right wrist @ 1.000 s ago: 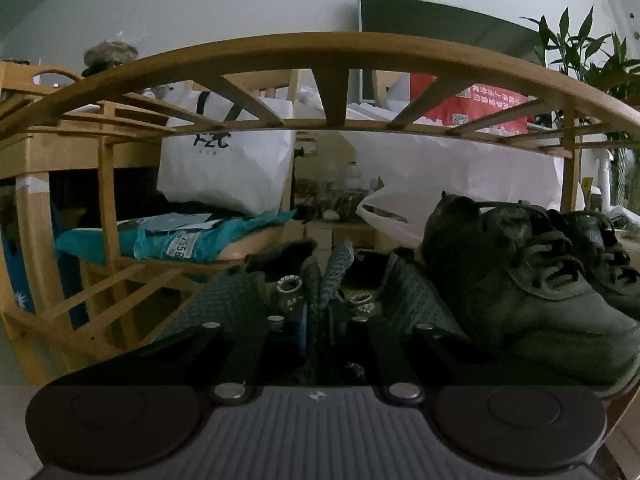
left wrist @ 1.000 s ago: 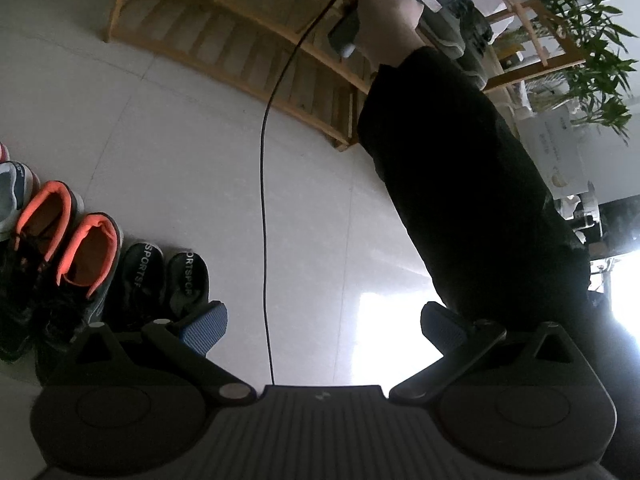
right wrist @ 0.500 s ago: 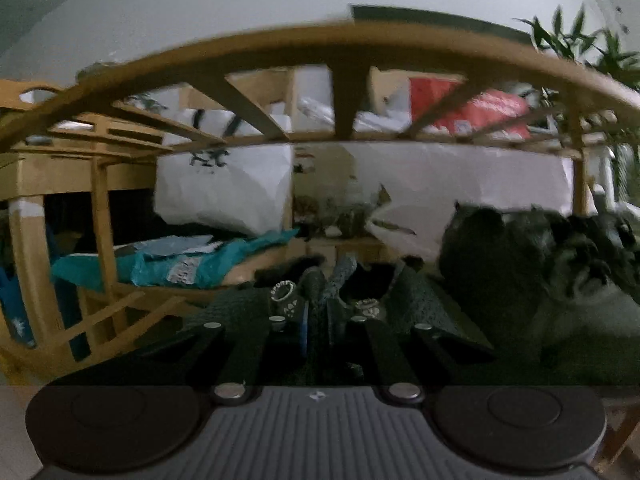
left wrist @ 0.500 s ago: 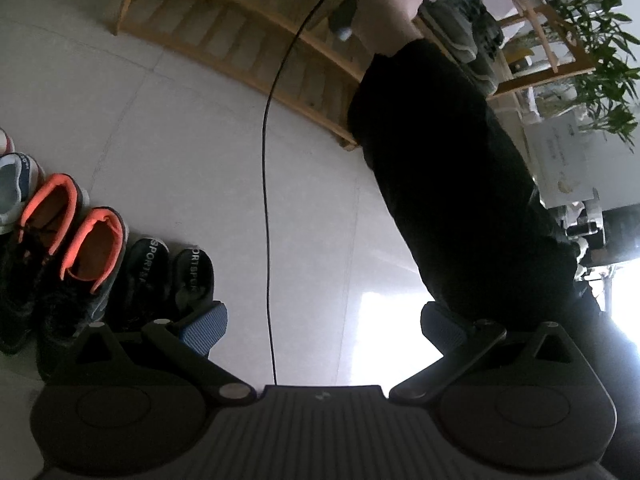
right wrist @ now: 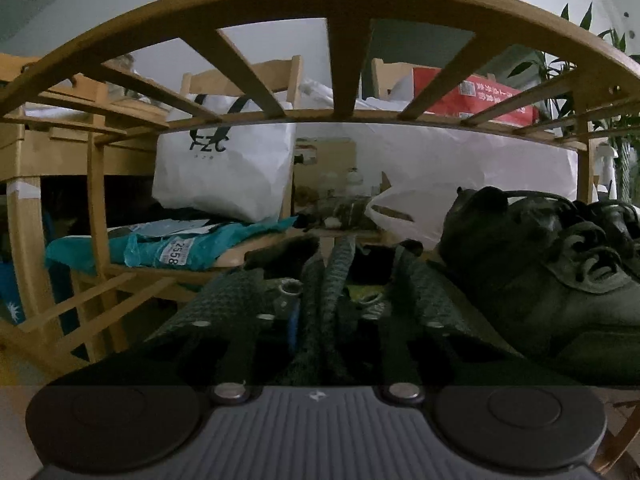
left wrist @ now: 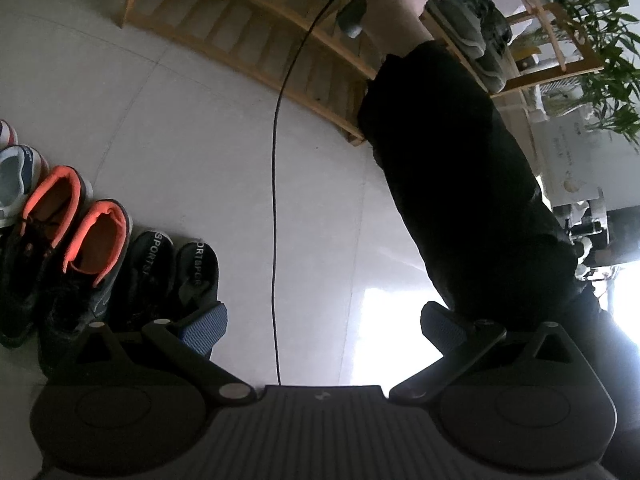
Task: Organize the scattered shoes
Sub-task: 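Open the right tool and nudge the slip-ons into place on the shelf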
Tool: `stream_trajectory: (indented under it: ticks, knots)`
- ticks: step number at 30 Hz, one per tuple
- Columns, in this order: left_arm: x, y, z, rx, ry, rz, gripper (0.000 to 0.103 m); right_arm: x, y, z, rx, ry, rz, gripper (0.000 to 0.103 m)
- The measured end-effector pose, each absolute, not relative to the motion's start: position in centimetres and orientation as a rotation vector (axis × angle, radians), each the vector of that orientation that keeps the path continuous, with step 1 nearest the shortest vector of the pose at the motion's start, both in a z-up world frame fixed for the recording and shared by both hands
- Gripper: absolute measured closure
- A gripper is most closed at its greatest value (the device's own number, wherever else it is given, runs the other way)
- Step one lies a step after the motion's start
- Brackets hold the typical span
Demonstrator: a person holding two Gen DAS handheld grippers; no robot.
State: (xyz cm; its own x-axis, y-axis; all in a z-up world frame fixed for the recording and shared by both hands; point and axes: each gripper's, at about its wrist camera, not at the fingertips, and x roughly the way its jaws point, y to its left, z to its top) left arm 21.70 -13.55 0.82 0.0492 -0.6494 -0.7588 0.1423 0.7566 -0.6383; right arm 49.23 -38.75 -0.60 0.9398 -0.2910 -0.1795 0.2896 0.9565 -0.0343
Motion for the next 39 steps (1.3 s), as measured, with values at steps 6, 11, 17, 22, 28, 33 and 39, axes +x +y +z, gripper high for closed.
stream_trajectory:
  ticks: [6,11,17,22,28,33,39]
  knots:
    - [21.8,-13.7,0.7,-0.446,1.407,-0.64,0.0,49.1,-38.8,-0.3,-0.007,0.164,-0.309,0.095]
    - [21.8,-13.8,0.5,-0.443,1.411,-0.638,0.0,49.1,-39.2,0.0,-0.017,0.131,-0.323,0.095]
    - [21.9,-13.8,0.0,-0.44,1.42,-0.625,0.0,50.1,-39.4,-0.3,0.014,0.129,-0.348,0.095]
    - [22.2,-13.5,-0.3,-0.446,1.426,-0.599,0.0,51.1,-39.4,-0.8,0.029,0.124,-0.381,0.095]
    - [22.2,-13.7,0.0,-0.439,1.417,-0.616,0.0,51.3,-38.6,-1.3,0.003,0.114,-0.427,0.092]
    - [22.1,-13.7,0.2,-0.435,1.405,-0.614,0.0,50.6,-37.9,-1.4,-0.044,0.077,-0.44,0.056]
    - [22.0,-13.7,0.8,-0.431,1.378,-0.627,0.0,48.5,-37.7,-1.1,-0.067,0.043,-0.379,0.01]
